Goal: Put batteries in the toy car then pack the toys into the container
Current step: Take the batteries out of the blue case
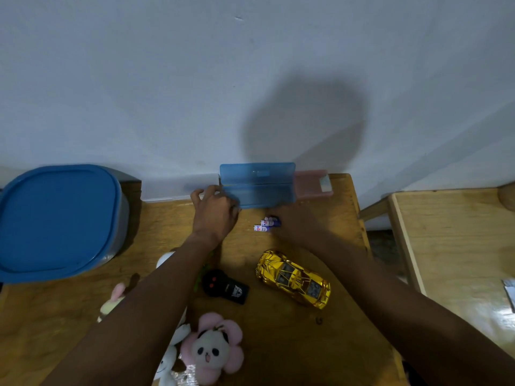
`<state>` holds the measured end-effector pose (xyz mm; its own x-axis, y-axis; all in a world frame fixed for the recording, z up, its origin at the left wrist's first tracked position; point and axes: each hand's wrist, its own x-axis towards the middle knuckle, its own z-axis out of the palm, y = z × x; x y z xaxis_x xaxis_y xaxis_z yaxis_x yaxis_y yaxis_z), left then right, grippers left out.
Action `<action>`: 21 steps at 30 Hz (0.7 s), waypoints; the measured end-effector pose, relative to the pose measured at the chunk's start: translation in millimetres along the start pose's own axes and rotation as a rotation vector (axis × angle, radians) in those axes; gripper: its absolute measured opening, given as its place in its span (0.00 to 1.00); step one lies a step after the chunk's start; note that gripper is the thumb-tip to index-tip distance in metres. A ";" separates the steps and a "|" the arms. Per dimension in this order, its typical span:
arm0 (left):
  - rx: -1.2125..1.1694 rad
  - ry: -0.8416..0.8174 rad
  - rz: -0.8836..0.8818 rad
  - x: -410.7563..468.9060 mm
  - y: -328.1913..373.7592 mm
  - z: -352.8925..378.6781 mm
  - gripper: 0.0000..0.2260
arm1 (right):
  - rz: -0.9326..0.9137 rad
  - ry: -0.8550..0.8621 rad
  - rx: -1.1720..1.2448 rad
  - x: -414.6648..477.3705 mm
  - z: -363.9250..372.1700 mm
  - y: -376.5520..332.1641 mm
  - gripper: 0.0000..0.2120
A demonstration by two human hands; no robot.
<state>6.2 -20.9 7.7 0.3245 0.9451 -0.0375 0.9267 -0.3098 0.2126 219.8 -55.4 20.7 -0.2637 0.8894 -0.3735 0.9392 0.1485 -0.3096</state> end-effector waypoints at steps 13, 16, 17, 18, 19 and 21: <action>-0.074 0.037 0.004 1.6 -3.9 1.3 0.07 | 0.009 0.305 0.104 4.3 -10.5 5.5 0.18; -0.093 0.055 0.010 1.8 -4.1 -0.3 0.07 | -0.022 0.561 0.007 18.6 -29.1 7.0 0.17; -0.105 0.058 0.007 1.5 -3.6 -1.5 0.07 | 0.011 0.543 -0.015 24.8 -33.7 8.1 0.19; -0.123 0.064 0.003 1.4 -3.3 -2.5 0.07 | 0.041 0.510 -0.046 30.4 -37.0 9.7 0.21; -0.142 0.074 -0.002 1.6 -3.0 -3.4 0.08 | 0.061 0.479 -0.080 34.8 -38.3 10.8 0.23; -0.175 0.073 -0.017 2.5 -3.4 -3.1 0.10 | 0.061 0.457 -0.102 40.0 -36.5 13.4 0.25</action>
<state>3.3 -17.2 9.9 0.2884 0.9571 0.0267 0.8829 -0.2766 0.3794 229.8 -2.0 33.5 -0.1055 0.9935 0.0423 0.9727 0.1119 -0.2032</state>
